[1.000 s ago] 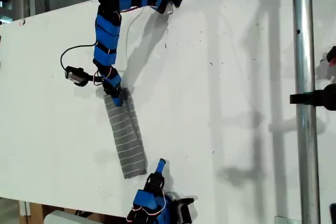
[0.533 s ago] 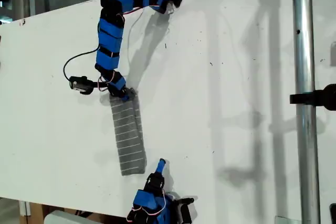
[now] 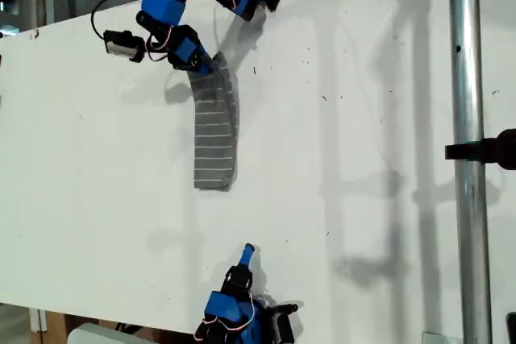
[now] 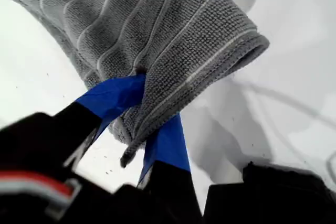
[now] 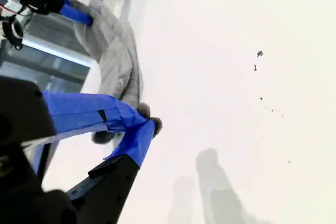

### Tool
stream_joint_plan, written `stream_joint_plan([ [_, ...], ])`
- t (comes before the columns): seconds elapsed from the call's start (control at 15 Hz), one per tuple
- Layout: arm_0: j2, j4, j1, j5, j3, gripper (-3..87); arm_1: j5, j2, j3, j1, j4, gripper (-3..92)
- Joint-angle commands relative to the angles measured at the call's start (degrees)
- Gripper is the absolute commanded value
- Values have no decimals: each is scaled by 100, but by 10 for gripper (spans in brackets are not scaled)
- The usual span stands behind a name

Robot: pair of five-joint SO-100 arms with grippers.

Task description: Grasp corners of a towel and fold twice.

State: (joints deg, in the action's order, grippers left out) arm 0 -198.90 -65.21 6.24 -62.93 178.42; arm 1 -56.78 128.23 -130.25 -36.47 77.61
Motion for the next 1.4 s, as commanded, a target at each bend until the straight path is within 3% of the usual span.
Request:
stream_joint_plan([
  [0.0,-9,-35,-9,35,26,-28,-501,1582,-149,308,554,6],
  [0.27,-9,-35,-9,26,26,-28,-237,-905,1767,1266,-1995,7],
  [0.67,-9,-53,18,0,26,-28,-220,-4008,3006,1819,-4175,35],
  [0.8,-9,-53,35,9,26,-28,-185,-3955,3261,1828,-4641,144],
  [0.87,-9,-53,44,9,26,-28,70,-3867,3498,1802,-4781,367],
  [0.93,-9,-53,44,0,26,-28,132,-3604,3507,1793,-5159,366],
  [1.07,-9,-53,44,0,26,-28,97,-2936,3480,1521,-5388,79],
  [1.13,-9,-53,44,0,26,-28,79,-2558,3340,1318,-4992,28],
  [1.33,-9,-70,79,-132,26,-27,246,-615,1415,984,-3428,-3],
])
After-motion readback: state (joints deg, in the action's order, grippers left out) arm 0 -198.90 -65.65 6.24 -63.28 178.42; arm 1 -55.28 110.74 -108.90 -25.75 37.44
